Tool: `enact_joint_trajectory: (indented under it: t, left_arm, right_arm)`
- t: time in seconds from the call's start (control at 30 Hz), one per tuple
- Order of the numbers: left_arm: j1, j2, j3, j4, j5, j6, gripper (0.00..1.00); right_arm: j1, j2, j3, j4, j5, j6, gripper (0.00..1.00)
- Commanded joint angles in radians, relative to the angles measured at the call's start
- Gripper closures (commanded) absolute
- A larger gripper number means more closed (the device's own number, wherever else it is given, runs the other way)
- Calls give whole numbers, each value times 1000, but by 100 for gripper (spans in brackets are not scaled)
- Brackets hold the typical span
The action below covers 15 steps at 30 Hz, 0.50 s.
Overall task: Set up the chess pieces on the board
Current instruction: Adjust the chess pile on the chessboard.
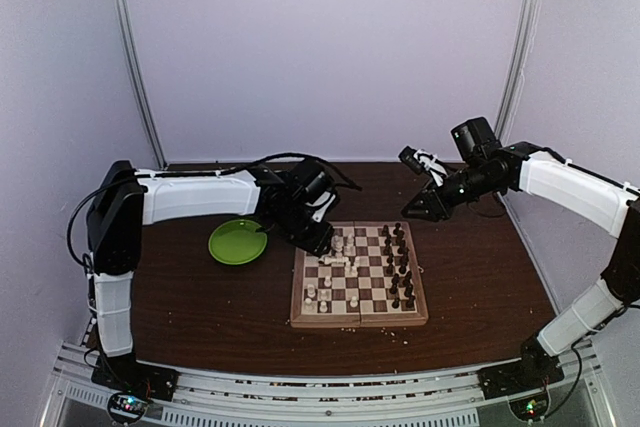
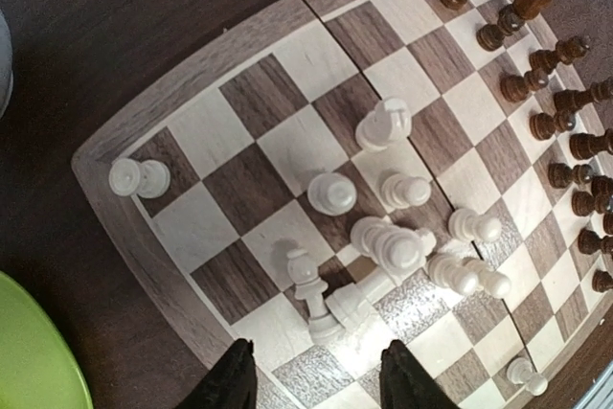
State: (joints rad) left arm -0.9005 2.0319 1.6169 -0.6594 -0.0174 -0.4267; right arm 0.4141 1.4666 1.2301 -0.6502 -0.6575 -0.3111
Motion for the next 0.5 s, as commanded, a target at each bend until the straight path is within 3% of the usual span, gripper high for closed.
enact_joint_trajectory:
  t: [0.0, 0.2, 0.47]
  left_arm:
    - [2, 41, 59, 0, -33, -32, 55]
    - [5, 129, 171, -97, -74, -22, 58]
    - [5, 127, 165, -99, -52, -22, 58]
  right_arm:
    - [-12, 0, 1, 8, -24, -10, 68]
    - [-13, 19, 6, 0, -28, -11, 68]
    - [-14, 31, 11, -8, -33, -15, 68]
